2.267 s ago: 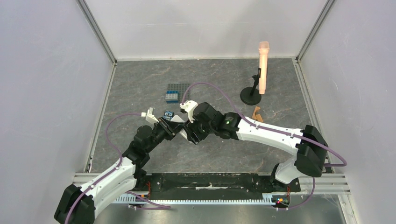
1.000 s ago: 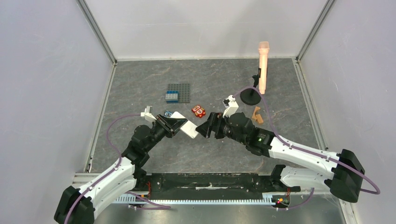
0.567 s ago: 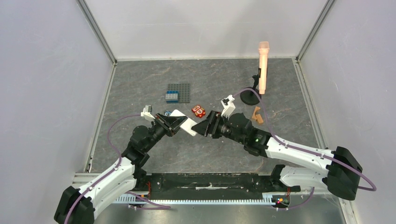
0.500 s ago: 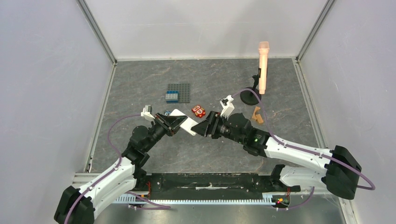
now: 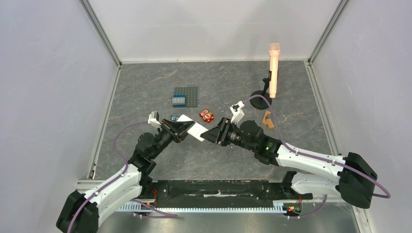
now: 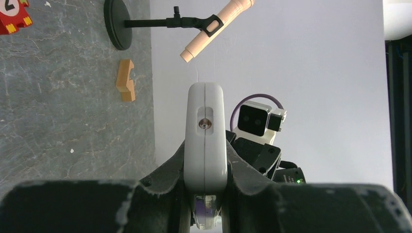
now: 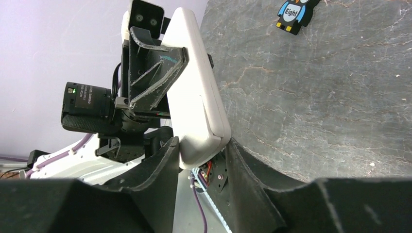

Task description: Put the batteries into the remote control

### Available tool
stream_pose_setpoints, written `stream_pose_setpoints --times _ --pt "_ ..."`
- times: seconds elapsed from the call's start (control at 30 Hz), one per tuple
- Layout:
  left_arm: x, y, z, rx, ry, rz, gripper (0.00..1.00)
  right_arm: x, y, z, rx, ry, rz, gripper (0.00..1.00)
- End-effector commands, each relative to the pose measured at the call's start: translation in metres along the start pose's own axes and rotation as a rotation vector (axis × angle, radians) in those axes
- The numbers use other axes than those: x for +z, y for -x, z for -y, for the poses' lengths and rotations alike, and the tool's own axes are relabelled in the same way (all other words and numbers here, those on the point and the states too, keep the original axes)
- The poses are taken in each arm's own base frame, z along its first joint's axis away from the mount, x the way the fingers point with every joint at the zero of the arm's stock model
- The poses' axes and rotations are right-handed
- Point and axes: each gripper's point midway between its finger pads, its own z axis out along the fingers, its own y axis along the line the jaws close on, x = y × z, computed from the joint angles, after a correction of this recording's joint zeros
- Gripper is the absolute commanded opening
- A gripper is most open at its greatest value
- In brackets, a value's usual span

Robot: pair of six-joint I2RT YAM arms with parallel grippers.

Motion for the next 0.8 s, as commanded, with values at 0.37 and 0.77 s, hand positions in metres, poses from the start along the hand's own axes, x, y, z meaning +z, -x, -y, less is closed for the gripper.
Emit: stream_pose_setpoints --times 0.37,0.77 --pt "-0.001 0.006 0.04 -0.066 -0.148 0.022 0.02 -0.003 -0.001 -0.004 0.015 0.037 0.004 0.25" --pt "0.003 -0.018 0.075 0.038 -0.248 -0.12 0.02 0.01 -0.008 -0.008 0.061 0.074 -0.023 0.17"
